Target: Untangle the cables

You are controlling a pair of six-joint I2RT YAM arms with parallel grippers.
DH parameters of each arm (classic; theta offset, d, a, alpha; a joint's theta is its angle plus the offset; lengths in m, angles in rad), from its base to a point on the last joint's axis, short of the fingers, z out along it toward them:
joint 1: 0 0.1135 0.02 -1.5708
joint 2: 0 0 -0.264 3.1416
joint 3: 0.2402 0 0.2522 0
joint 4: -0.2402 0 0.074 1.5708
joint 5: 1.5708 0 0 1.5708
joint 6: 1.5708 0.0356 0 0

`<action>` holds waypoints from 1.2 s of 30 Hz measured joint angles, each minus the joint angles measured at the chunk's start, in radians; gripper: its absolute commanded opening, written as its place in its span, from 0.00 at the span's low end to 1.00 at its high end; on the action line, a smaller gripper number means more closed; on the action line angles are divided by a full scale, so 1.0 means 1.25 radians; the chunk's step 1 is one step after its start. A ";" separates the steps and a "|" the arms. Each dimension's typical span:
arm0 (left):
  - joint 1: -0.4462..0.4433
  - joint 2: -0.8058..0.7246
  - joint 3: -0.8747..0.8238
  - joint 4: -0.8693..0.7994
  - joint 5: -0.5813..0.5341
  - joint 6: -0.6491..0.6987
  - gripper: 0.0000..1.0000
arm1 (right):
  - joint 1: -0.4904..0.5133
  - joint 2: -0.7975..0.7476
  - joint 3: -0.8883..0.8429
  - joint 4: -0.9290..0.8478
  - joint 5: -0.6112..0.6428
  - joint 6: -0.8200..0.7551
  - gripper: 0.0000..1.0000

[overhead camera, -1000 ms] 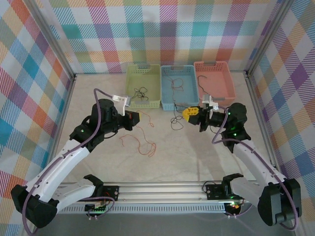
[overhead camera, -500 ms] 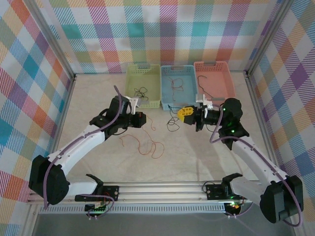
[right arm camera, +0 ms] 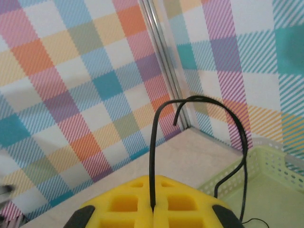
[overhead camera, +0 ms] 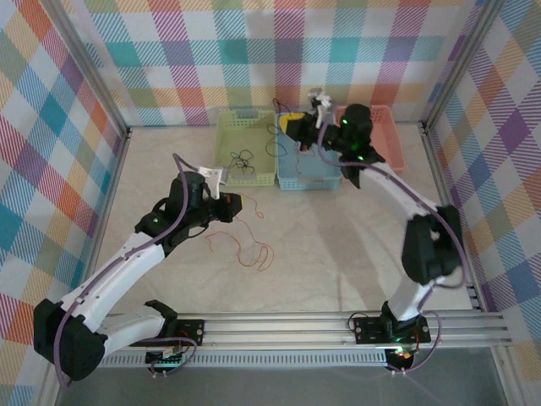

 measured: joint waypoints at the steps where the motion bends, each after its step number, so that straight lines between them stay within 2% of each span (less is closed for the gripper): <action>1: 0.000 -0.008 -0.001 -0.003 0.000 0.000 0.00 | 0.004 0.046 0.049 -0.004 0.008 0.009 0.00; 2: 0.000 -0.016 -0.002 -0.005 0.000 0.000 0.00 | 0.009 0.104 0.112 -0.012 0.015 0.020 0.02; 5: 0.000 -0.037 -0.003 -0.020 0.000 0.000 0.00 | 0.023 0.260 0.280 -0.059 0.035 0.041 0.44; 6: 0.000 -0.043 -0.003 -0.026 0.000 0.000 0.00 | 0.028 0.309 0.338 -0.090 0.044 0.041 0.54; 8: 0.000 -0.052 -0.003 -0.034 0.000 0.000 0.00 | 0.036 0.387 0.433 -0.152 0.063 0.036 0.62; 13: 0.000 -0.064 -0.003 -0.046 0.001 0.000 0.00 | 0.042 0.427 0.472 -0.259 0.091 0.013 0.65; 17: 0.000 -0.070 -0.004 -0.045 0.002 0.000 0.00 | 0.043 0.301 0.294 -0.253 0.098 -0.034 0.65; 20: 0.000 -0.071 -0.004 -0.044 0.009 -0.001 0.00 | 0.043 0.127 0.084 -0.213 0.093 -0.068 0.66; 27: 0.000 -0.081 0.006 -0.045 0.034 -0.005 0.00 | 0.047 -0.287 -0.362 -0.003 0.045 -0.122 0.74; 30: 0.000 -0.086 0.031 -0.046 0.043 -0.005 0.00 | 0.061 -0.388 -0.493 0.032 0.013 -0.162 0.78; 36: 0.000 -0.105 0.085 -0.048 0.060 -0.006 0.00 | 0.105 -0.460 -0.631 0.037 -0.048 -0.248 0.85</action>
